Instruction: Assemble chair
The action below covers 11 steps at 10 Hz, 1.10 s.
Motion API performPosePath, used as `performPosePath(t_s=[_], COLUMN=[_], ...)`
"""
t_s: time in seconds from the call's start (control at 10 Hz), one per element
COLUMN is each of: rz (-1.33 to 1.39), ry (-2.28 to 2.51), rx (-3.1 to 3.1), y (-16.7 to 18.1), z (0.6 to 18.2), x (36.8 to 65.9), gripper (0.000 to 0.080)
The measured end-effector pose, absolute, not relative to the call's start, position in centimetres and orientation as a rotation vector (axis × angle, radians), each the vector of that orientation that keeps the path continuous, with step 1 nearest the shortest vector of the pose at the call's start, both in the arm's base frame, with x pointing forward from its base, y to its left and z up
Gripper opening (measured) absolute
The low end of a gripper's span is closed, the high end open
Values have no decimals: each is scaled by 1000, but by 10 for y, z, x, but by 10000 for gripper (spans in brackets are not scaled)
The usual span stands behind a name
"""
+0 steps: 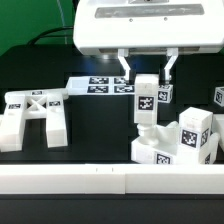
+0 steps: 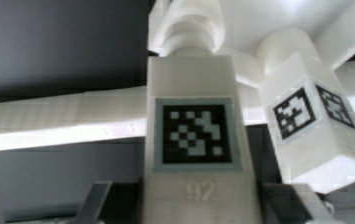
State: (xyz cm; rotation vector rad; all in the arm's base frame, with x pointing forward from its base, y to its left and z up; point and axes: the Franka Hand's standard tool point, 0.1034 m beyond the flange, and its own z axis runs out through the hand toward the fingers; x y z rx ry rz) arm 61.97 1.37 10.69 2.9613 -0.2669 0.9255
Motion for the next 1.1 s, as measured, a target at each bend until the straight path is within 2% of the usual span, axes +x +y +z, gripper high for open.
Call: performPosePath(t_s=[0.9, 1.1], rz=[937, 921], ry=[-259, -253], rx=[2956, 2959], y=[18, 19], z=[101, 94], x=[626, 623], gripper=[291, 291])
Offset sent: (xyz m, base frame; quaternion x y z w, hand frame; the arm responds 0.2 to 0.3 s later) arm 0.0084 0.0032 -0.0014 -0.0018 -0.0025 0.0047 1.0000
